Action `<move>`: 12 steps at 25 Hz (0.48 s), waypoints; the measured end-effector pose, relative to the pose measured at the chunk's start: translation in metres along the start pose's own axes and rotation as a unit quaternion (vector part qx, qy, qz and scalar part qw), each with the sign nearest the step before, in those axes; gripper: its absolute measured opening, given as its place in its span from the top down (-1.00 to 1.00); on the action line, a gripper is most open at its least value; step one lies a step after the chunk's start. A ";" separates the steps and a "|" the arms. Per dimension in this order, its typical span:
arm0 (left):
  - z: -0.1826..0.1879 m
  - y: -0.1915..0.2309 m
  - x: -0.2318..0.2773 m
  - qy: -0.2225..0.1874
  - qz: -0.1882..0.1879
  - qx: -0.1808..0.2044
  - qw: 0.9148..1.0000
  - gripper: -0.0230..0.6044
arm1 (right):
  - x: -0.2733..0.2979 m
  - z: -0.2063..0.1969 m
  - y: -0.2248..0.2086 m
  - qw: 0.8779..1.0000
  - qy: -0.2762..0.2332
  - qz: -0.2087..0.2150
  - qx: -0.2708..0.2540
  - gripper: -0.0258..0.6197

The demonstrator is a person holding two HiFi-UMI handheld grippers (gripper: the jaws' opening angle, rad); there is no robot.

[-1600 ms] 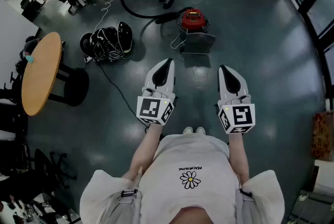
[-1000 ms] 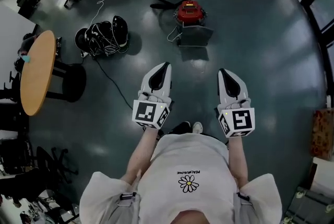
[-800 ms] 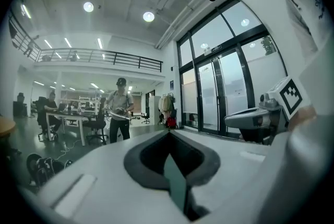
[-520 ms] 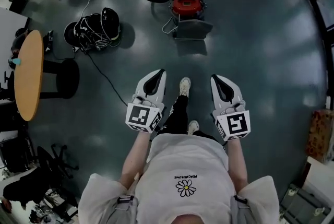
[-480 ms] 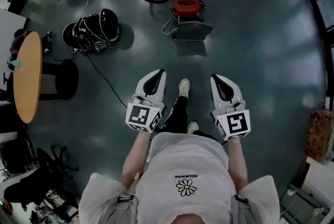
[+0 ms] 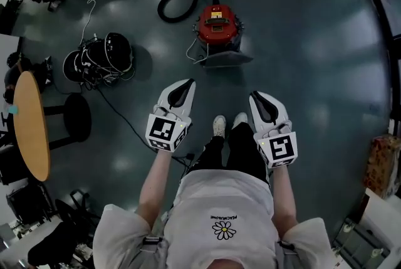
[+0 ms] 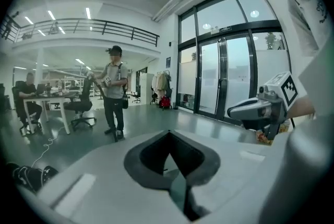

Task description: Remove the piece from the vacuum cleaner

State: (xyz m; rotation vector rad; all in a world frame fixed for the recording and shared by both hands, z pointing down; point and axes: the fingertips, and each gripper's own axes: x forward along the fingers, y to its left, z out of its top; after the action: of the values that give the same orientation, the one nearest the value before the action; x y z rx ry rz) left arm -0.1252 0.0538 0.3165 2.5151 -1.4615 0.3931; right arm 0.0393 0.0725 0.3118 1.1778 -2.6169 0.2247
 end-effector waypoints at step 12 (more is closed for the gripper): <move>-0.090 0.075 0.237 0.194 -0.082 0.113 0.971 0.92 | 0.162 -0.137 -0.107 0.969 0.176 0.139 -0.104 0.45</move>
State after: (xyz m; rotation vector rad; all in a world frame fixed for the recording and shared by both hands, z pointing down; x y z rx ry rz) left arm -0.0892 -0.1485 0.4823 2.5080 -1.1043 1.0052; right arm 0.0404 -0.0802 0.4944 0.6341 -2.4075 0.1864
